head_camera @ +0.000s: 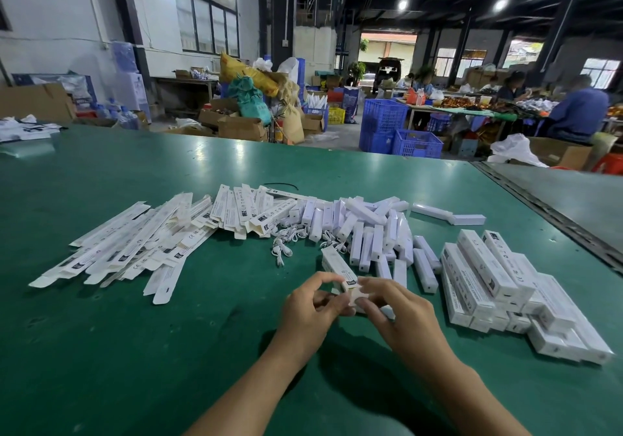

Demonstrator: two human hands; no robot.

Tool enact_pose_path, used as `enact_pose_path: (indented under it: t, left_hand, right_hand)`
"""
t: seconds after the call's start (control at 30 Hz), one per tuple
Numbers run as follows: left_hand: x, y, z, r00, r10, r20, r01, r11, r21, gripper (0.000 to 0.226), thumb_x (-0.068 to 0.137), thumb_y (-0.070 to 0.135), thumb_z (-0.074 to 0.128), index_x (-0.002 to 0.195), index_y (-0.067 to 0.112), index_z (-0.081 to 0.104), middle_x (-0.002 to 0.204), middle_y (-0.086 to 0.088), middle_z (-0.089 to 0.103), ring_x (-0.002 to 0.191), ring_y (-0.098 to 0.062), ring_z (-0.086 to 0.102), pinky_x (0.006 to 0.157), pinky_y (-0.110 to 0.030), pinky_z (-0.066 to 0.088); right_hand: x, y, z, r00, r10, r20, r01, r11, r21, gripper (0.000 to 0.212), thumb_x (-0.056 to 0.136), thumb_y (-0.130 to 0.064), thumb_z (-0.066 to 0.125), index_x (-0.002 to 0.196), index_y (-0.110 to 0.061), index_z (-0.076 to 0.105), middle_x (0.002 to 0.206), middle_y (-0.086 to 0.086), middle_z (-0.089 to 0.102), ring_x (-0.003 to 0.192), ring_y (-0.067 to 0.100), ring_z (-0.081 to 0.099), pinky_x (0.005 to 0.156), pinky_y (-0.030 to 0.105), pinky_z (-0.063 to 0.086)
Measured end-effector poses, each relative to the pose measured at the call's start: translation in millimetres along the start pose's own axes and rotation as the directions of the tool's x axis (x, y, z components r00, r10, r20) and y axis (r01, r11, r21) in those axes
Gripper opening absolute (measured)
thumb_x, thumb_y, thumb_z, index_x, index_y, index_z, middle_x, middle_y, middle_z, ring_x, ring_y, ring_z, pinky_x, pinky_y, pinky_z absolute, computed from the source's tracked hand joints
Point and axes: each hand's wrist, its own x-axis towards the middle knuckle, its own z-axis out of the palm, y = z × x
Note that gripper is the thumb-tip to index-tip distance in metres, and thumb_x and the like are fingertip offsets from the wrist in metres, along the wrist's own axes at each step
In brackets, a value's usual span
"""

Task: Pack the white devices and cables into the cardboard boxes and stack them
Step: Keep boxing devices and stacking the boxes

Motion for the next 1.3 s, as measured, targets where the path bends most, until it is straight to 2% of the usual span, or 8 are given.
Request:
enact_pose_path:
  t: [0.27,0.5,0.63,0.77,0.93,1.07,1.17,1.3]
  left_hand:
    - [0.2,-1.8,-0.3,1.0,0.006,0.002,-0.005,1.0,-0.012,0.03,0.072,0.055,0.074,0.099,0.046,0.067,0.089,-0.006,0.078,0.084,-0.024,0.076,0.087,-0.049,0.059]
    - [1.3,-3.8,-0.3,1.0,0.018,-0.012,-0.018,1.0,0.005,0.024,0.079,0.034,0.073,0.098,0.048,0.069,0.085,-0.005,0.078,0.083,-0.023,0.076,0.084,-0.04,0.058]
    - [-1.3,0.4,-1.8,0.997,0.062,0.043,-0.064,0.997,0.048,0.031,0.075,0.055,0.076,0.102,0.044,0.068,0.086,-0.001,0.077,0.083,-0.019,0.076,0.083,-0.033,0.059]
    - [-2.0,3.1,-3.1,0.997,0.044,0.069,-0.054,0.988,0.144,0.041,0.066,0.064,0.078,0.102,0.048,0.065,0.082,0.002,0.076,0.082,-0.014,0.073,0.082,-0.031,0.058]
    - [-3.7,6.0,-2.0,0.997,0.045,0.07,-0.055,0.986,0.159,0.03,0.072,0.058,0.074,0.1,0.049,0.065,0.084,0.005,0.075,0.084,-0.013,0.072,0.086,-0.037,0.057]
    - [-4.7,11.8,-0.8,0.996,0.05,0.068,-0.057,0.993,0.101,0.026,0.076,0.052,0.074,0.101,0.047,0.068,0.089,-0.002,0.074,0.086,-0.022,0.072,0.089,-0.05,0.055]
    - [-3.9,17.0,-1.0,0.996,0.045,0.071,-0.044,0.999,-0.009,0.022,0.079,0.037,0.075,0.101,0.037,0.072,0.085,-0.007,0.073,0.078,-0.022,0.071,0.08,-0.037,0.058]
    - [-3.5,27.1,-7.4,0.981,-0.061,0.184,0.126,0.922,-0.367,0.007,0.083,0.017,0.069,0.087,0.018,0.075,0.076,-0.012,0.065,0.065,-0.02,0.062,0.063,-0.026,0.053]
  right_hand:
    - [0.2,1.5,-0.2,0.998,-0.056,-0.008,0.055,0.998,-0.006,0.013,0.084,-0.012,0.073,0.096,-0.007,0.074,0.108,0.001,0.072,0.082,0.005,0.07,0.076,0.015,0.055]
    - [0.0,8.4,1.5,0.997,-0.08,-0.025,0.08,0.997,0.009,0.01,0.087,-0.01,0.067,0.095,-0.007,0.073,0.105,-0.002,0.07,0.091,0.006,0.068,0.079,0.02,0.055]
    - [-0.8,9.2,0.6,0.998,-0.054,-0.025,0.054,0.998,0.027,0.008,0.085,-0.004,0.072,0.092,-0.007,0.072,0.101,-0.005,0.069,0.083,0.005,0.068,0.074,0.018,0.056]
    - [-1.5,2.5,-1.9,0.993,0.115,-0.026,-0.111,0.986,0.123,0.025,0.082,-0.008,0.077,0.096,-0.024,0.066,0.091,-0.023,0.068,0.074,-0.002,0.068,0.068,0.012,0.053]
    - [-0.5,-5.1,-1.3,0.978,0.21,-0.009,-0.2,0.943,0.267,0.048,0.081,-0.006,0.077,0.105,-0.041,0.054,0.093,-0.021,0.068,0.071,0.003,0.07,0.069,0.02,0.055]
    - [-2.9,-3.7,-1.9,0.983,0.185,0.012,-0.181,0.942,0.284,0.045,0.083,-0.003,0.074,0.107,-0.037,0.058,0.094,-0.021,0.067,0.072,0.006,0.071,0.069,0.02,0.056]
    - [-4.1,1.1,-2.7,0.989,0.147,0.018,-0.147,0.953,0.265,0.053,0.081,0.005,0.069,0.117,-0.032,0.058,0.108,-0.016,0.064,0.073,0.005,0.07,0.07,0.011,0.051]
    - [0.4,8.5,-6.7,0.982,0.184,-0.029,-0.181,0.979,0.097,0.058,0.081,-0.002,0.075,0.119,-0.039,0.052,0.127,-0.026,0.048,0.063,0.006,0.065,0.063,0.008,0.049]
